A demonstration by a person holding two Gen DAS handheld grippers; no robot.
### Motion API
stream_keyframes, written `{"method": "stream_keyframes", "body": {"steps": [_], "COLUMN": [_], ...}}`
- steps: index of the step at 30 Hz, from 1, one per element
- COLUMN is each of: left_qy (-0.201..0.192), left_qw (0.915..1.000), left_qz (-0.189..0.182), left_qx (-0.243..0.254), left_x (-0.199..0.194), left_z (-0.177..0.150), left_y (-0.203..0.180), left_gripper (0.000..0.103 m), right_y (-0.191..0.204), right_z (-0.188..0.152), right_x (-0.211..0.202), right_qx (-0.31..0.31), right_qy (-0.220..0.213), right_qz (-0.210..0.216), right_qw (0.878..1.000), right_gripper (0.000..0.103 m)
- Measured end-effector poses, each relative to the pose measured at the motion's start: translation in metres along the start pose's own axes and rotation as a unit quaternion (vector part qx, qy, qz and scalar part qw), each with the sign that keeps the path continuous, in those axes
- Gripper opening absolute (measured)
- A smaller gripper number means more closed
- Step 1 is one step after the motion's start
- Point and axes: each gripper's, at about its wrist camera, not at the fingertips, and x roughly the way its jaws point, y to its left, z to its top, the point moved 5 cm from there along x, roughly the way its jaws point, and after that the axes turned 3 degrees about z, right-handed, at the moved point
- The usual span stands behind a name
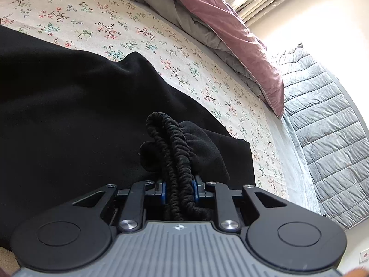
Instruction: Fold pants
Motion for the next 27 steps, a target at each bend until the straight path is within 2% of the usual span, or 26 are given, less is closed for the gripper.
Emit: {"method": "stream_keyframes", "body": {"steps": [1, 2, 3, 4, 5, 8, 12, 15, 21, 22, 24, 27], "left_qy": [0.000, 0.001, 0.002, 0.004, 0.005, 0.005, -0.003, -0.003, -0.006, -0.008, -0.023, -0.043], "left_qw": [1.0000, 1.0000, 1.0000, 1.0000, 0.9999, 0.9983, 0.9964, 0.9956, 0.9957, 0.9957, 0.9944, 0.9917], "left_qz": [0.001, -0.001, -0.001, 0.000, 0.005, 0.036, 0.052, 0.056, 0.050, 0.050, 0.055, 0.055], "left_qx": [0.001, 0.004, 0.004, 0.005, 0.009, 0.045, 0.067, 0.075, 0.077, 0.077, 0.087, 0.108], "left_x": [0.001, 0.001, 0.003, 0.004, 0.006, 0.013, 0.016, 0.016, 0.017, 0.016, 0.011, 0.000], "left_z": [0.000, 0.000, 0.001, 0.002, 0.003, 0.001, 0.000, 0.002, 0.004, 0.004, 0.001, 0.002], "left_y": [0.001, 0.000, 0.001, 0.002, 0.003, 0.004, 0.001, 0.003, 0.006, 0.006, 0.004, -0.006], "left_gripper": [0.031, 0.032, 0.033, 0.035, 0.037, 0.040, 0.040, 0.042, 0.044, 0.043, 0.032, 0.029], "right_y": [-0.003, -0.005, -0.008, -0.010, -0.011, -0.006, 0.003, -0.004, 0.001, 0.008, 0.008, 0.009], "right_z": [-0.005, -0.010, -0.015, -0.018, -0.019, -0.019, -0.021, -0.020, -0.019, -0.018, -0.017, -0.016], "right_x": [0.006, 0.010, 0.016, 0.018, 0.020, 0.021, 0.023, 0.037, 0.032, 0.021, 0.020, 0.019], "right_qx": [-0.002, -0.001, 0.006, 0.018, 0.028, 0.012, 0.004, -0.011, -0.004, -0.003, 0.000, 0.001], "right_qy": [0.011, 0.022, 0.035, 0.045, 0.049, 0.049, 0.062, 0.060, 0.060, 0.060, 0.060, 0.058], "right_qz": [-0.003, -0.002, 0.010, 0.019, 0.029, 0.027, 0.030, 0.023, 0.025, 0.024, 0.024, 0.023], "right_qw": [1.000, 1.000, 0.999, 0.999, 0.998, 0.998, 0.998, 0.998, 0.998, 0.998, 0.998, 0.998], "right_gripper": [0.050, 0.045, 0.026, 0.016, 0.013, 0.011, 0.011, 0.012, 0.012, 0.012, 0.012, 0.012]}}
